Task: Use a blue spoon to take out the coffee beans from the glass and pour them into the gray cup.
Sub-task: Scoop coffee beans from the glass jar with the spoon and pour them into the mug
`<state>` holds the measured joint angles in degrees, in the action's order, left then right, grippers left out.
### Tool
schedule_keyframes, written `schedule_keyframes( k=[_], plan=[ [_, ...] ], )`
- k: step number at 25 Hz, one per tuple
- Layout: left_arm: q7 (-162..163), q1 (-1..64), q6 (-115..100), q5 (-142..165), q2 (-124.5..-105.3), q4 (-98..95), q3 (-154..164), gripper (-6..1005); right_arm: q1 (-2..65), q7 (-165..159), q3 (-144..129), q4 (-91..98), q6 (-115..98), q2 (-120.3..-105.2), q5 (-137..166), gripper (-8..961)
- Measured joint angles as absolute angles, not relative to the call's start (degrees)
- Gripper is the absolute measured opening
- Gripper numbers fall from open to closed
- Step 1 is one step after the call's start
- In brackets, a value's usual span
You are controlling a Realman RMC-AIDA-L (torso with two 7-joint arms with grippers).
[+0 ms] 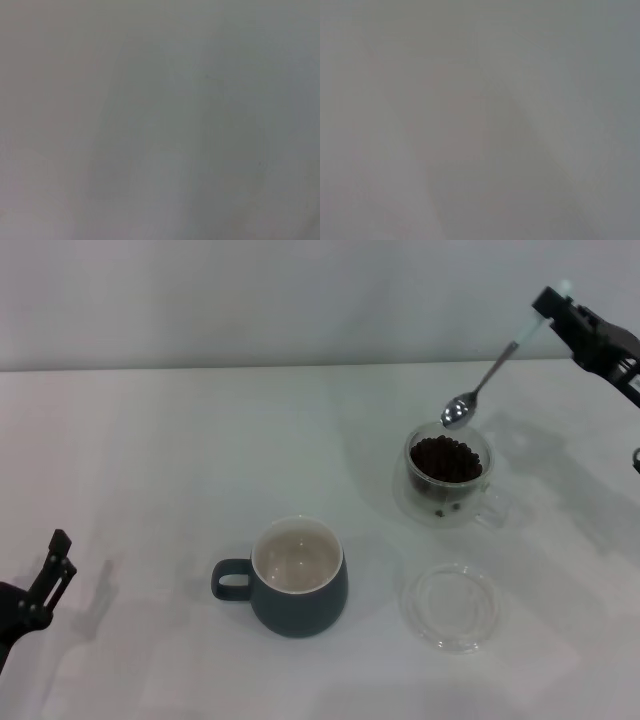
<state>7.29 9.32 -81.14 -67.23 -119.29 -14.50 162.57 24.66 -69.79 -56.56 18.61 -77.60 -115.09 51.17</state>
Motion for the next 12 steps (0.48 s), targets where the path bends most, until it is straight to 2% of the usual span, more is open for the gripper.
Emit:
schedule_keyframes(
  k=[12],
  plan=[
    [7.29, 10.31, -81.06, -67.23, -119.36, -14.5, 162.26, 867, 25.42, -53.68, -60.16, 17.48, -75.18, -115.62, 51.6, 140]
  ],
)
